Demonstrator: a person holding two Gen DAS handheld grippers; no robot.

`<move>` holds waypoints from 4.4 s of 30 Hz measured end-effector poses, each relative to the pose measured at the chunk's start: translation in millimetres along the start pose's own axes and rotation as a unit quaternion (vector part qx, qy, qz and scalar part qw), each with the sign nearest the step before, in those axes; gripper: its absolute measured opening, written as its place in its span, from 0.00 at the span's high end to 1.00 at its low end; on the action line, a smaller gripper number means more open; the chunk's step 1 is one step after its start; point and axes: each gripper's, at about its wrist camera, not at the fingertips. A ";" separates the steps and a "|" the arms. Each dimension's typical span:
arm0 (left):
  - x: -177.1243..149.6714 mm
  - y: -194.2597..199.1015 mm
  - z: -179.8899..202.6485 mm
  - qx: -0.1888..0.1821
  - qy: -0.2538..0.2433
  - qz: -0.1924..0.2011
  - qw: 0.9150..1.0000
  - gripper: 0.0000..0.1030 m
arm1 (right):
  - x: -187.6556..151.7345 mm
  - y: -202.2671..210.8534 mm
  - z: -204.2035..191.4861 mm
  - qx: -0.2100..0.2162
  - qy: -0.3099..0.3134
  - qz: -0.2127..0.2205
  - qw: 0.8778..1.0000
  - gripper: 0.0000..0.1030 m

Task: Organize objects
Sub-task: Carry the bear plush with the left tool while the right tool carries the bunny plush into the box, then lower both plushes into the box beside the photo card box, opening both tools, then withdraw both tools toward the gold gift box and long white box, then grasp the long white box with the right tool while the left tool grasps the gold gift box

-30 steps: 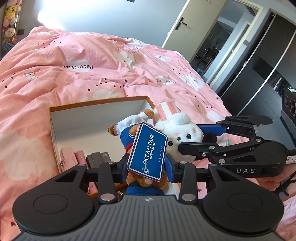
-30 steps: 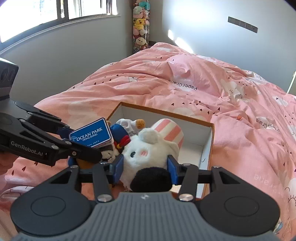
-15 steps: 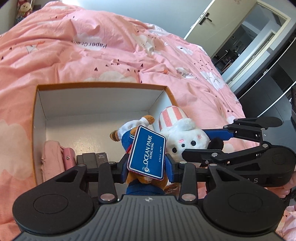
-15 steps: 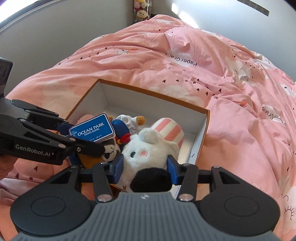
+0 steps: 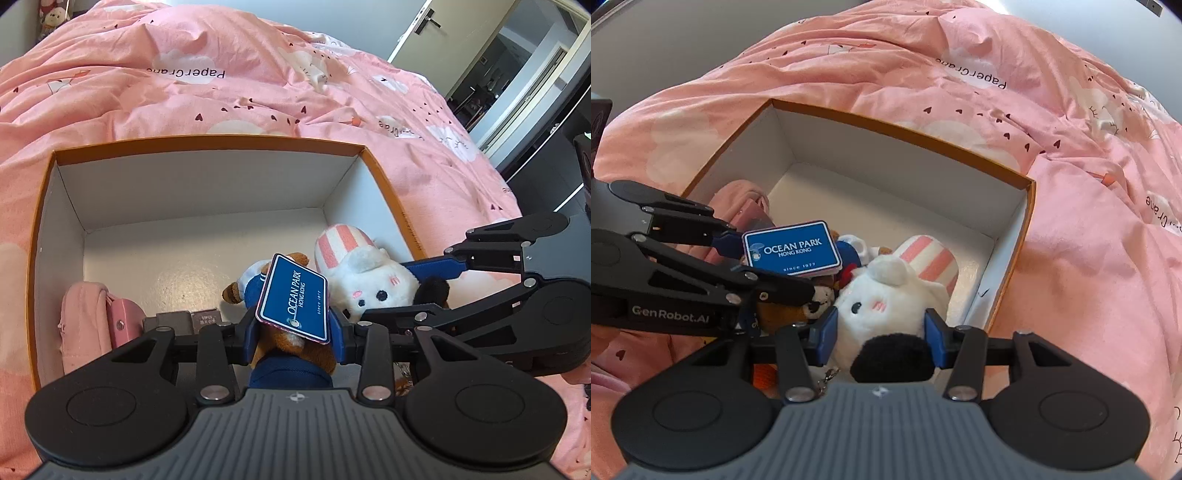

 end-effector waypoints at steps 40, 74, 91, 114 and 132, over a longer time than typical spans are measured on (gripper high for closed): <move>-12.4 -22.4 -3.5 -0.017 -0.055 -0.099 0.993 0.78 | 10.0 -53.9 3.0 0.066 0.012 -0.088 0.994 0.75; -33.4 48.4 31.4 -0.071 -0.061 -0.019 0.995 0.68 | -44.4 42.7 -25.0 0.013 -0.081 0.081 0.993 0.64; -63.6 21.6 38.8 -0.020 -0.008 -0.062 0.998 0.51 | -137.2 19.7 -29.2 -0.070 -0.312 0.041 0.947 0.56; -66.5 -12.4 44.6 -0.030 0.031 -0.105 0.994 0.31 | -146.6 -10.1 -36.0 -0.046 -0.294 0.003 0.955 0.63; -69.9 -9.6 29.0 -0.016 0.063 -0.115 0.991 0.23 | -140.4 0.2 -50.9 -0.027 -0.254 0.000 0.967 0.93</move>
Point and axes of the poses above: each gripper's, at about its wrist camera, not at the fingertips, and y roughly against the way its jaws point, z to its right, x to its top, and after that the axes turned 8 degrees about -y, right-handed
